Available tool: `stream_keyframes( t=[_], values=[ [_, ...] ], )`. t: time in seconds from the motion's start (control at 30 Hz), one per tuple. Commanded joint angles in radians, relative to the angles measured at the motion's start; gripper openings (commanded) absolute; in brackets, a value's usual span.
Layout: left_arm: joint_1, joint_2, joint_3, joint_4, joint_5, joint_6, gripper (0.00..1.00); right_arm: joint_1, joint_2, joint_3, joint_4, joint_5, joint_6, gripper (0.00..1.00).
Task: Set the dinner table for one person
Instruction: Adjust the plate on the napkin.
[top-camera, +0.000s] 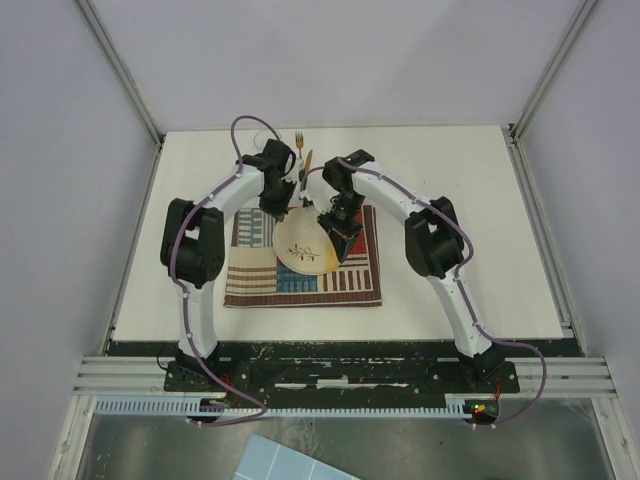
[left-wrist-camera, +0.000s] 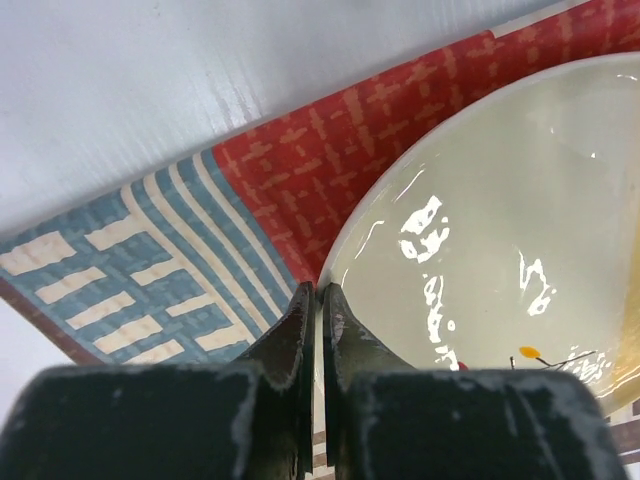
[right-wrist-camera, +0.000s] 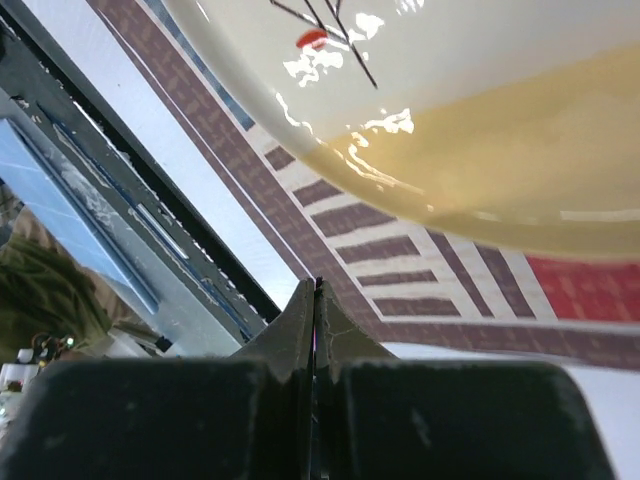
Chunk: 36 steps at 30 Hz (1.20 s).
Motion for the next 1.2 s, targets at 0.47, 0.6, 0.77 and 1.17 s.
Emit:
stream_keyframes(
  t=[0.47, 0.6, 0.77, 1.17],
  values=[
    [0.005, -0.167, -0.102, 0.019, -0.057, 0.084, 0.40, -0.109, -0.059, 0.067, 0.168, 0.160, 0.098, 0.26],
    [0.005, -0.205, -0.145, 0.016, -0.053, 0.076, 0.40, -0.112, -0.010, 0.126, 0.201, 0.178, 0.103, 0.26],
    [0.004, -0.278, -0.229, 0.008, -0.019, 0.040, 0.41, -0.114, 0.099, 0.280, 0.179, 0.178, 0.093, 0.26],
    [-0.003, -0.344, -0.352, 0.018, 0.033, -0.014, 0.40, -0.113, 0.154, 0.312, 0.254, 0.201, 0.100, 0.28]
  ],
)
